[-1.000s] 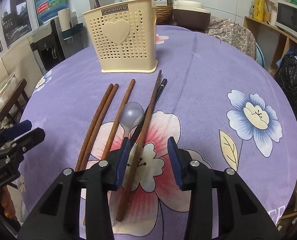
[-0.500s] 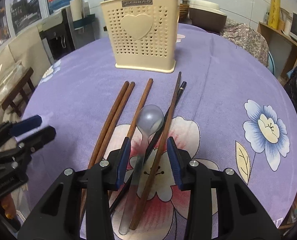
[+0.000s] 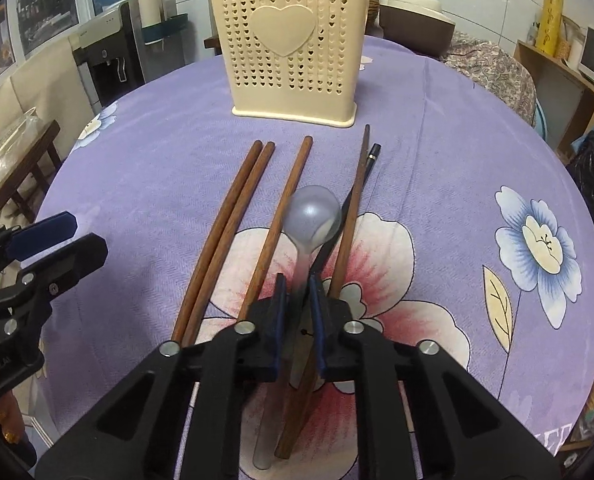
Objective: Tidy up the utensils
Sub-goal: 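Grasp the clear plastic spoon with right tool while left tool moves toward brown chopsticks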
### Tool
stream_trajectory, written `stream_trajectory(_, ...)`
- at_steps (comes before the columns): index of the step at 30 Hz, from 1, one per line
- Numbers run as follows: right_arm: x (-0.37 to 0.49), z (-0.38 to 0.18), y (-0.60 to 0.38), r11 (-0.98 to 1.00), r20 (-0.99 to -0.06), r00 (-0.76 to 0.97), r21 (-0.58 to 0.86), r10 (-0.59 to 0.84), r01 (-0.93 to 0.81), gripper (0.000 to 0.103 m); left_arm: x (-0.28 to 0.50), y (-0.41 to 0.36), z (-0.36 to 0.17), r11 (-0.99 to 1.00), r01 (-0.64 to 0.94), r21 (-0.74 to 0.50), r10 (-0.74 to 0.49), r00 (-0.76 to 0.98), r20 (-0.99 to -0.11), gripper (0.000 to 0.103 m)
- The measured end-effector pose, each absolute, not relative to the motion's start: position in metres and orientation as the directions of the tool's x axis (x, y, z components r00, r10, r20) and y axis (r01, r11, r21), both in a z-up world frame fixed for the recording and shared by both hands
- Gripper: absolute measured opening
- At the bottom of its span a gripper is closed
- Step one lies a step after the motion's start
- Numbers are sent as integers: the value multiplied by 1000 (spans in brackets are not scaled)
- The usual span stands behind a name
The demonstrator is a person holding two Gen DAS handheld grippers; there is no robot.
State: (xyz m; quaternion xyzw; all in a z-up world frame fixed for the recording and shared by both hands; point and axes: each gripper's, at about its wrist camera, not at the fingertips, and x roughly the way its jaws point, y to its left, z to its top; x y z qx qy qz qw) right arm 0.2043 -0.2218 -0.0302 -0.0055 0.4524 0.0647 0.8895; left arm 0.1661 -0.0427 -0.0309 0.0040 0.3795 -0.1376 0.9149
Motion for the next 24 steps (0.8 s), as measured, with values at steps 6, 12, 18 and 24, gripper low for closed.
stream_trajectory(6, 196, -12, -242, 991, -751, 646, 112, 137, -79, 8, 166, -46, -33, 960, 260, -99, -253, 667, -701, 51)
stream_trajectory(12, 188, -7, -294, 993, -738, 673, 106, 49, 44, 8, 168, -50, -38, 953, 273, -132, -283, 643, -712, 51)
stream_trajectory(18, 184, -28, -326, 989, -780, 626, 104, 14, 107, 8, 166, -68, -43, 939, 309, -148, -316, 612, -725, 51)
stream_trajectory(24, 179, -34, -322, 993, -785, 619, 77, 4, 92, 36, 165, -83, -50, 939, 322, -121, -300, 594, -746, 51)
